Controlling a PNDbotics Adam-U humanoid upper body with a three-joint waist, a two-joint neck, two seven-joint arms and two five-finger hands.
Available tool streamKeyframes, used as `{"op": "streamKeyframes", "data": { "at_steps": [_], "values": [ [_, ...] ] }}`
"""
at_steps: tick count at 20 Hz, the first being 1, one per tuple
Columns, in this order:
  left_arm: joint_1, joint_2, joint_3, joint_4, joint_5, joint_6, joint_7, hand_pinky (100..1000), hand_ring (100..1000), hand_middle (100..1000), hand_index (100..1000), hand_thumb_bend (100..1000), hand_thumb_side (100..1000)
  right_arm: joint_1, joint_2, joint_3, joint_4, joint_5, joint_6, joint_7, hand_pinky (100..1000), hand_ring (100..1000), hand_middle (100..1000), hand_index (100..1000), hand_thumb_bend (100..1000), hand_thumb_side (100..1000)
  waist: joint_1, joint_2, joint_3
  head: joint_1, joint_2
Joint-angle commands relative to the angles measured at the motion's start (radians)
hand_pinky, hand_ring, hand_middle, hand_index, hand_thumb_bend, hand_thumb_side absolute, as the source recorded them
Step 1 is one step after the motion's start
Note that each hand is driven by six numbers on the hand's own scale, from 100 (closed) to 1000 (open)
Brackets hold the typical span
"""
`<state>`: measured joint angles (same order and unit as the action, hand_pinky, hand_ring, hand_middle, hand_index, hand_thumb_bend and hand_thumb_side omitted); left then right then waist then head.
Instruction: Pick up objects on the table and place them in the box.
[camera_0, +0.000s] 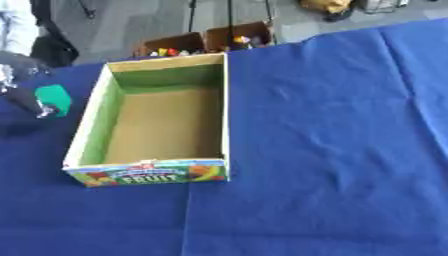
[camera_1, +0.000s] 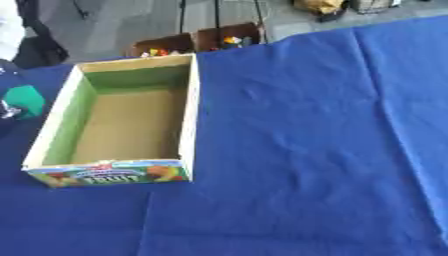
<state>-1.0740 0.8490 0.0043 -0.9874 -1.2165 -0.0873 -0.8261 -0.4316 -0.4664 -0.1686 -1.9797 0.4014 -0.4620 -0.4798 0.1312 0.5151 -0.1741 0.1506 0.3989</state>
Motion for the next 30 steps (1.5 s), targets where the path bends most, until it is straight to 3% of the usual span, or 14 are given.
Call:
{"op": "streamKeyframes", "data": {
  "at_steps": [1,11,19,30],
  "values": [
    [-0.019,0.050,0.015,-0.006,0.005,0.006,-0.019,983,965,1000,1000,270,464,-0.009,-0.034,-0.008,-0.020,-0.009,-0.003,-0.004,731,678,527,755,100,740,-0.002,-0.019,0.001,0.008,-0.019],
    [-0.013,0.050,0.037,0.009,0.076,0.030,0.014,896,927,971,1000,240,451,-0.015,-0.034,-0.010,-0.020,-0.017,-0.001,-0.008,732,673,521,751,100,741,0.000,0.000,-0.010,0.016,-0.040],
    [-0.011,0.060,0.039,0.020,0.124,0.044,0.040,913,947,993,1000,214,446,-0.018,-0.040,-0.011,-0.020,-0.021,0.001,-0.009,731,666,513,747,100,740,-0.004,0.017,-0.015,0.023,-0.063],
    [-0.032,0.089,0.050,-0.046,0.143,0.034,0.004,923,960,998,1000,171,442,-0.004,-0.047,-0.017,-0.020,-0.029,0.008,-0.005,734,663,505,745,100,744,-0.012,0.027,0.011,0.006,-0.027]
  ]
}}
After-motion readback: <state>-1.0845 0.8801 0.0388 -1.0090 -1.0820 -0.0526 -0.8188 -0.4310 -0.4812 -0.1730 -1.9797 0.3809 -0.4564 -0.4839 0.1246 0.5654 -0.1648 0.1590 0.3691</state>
